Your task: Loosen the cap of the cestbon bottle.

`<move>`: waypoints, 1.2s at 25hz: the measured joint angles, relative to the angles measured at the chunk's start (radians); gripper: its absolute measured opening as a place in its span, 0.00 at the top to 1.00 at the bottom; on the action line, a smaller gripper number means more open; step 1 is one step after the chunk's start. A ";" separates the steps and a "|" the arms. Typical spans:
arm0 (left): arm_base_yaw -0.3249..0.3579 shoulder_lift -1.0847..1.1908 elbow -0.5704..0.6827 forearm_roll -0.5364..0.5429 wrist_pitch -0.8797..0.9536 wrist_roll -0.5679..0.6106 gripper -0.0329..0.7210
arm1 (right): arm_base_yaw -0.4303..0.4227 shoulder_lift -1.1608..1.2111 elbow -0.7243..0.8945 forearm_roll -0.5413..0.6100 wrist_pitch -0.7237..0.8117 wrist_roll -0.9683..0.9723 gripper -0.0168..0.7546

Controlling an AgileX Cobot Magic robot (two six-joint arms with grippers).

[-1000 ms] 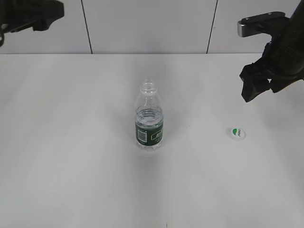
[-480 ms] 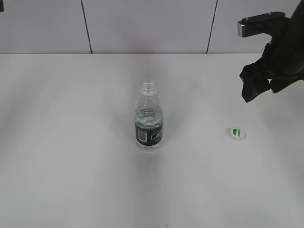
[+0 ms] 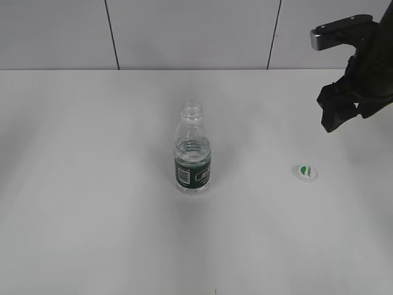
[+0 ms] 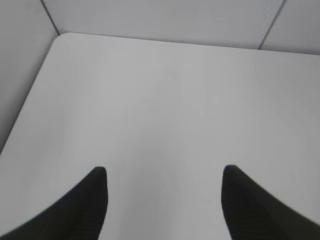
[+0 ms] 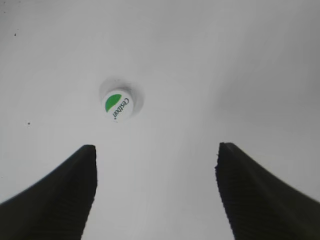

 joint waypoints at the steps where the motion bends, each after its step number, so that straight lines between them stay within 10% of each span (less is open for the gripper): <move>1: -0.002 0.000 0.000 -0.042 0.001 0.052 0.37 | 0.000 0.000 0.000 -0.007 0.001 0.002 0.25; 8: -0.045 0.000 0.000 -0.337 0.049 0.446 0.37 | 0.000 0.000 0.000 -0.014 0.006 0.010 0.25; 30: -0.046 -0.301 0.000 -0.288 0.061 0.479 0.37 | 0.000 -0.001 0.000 -0.005 0.031 0.012 0.25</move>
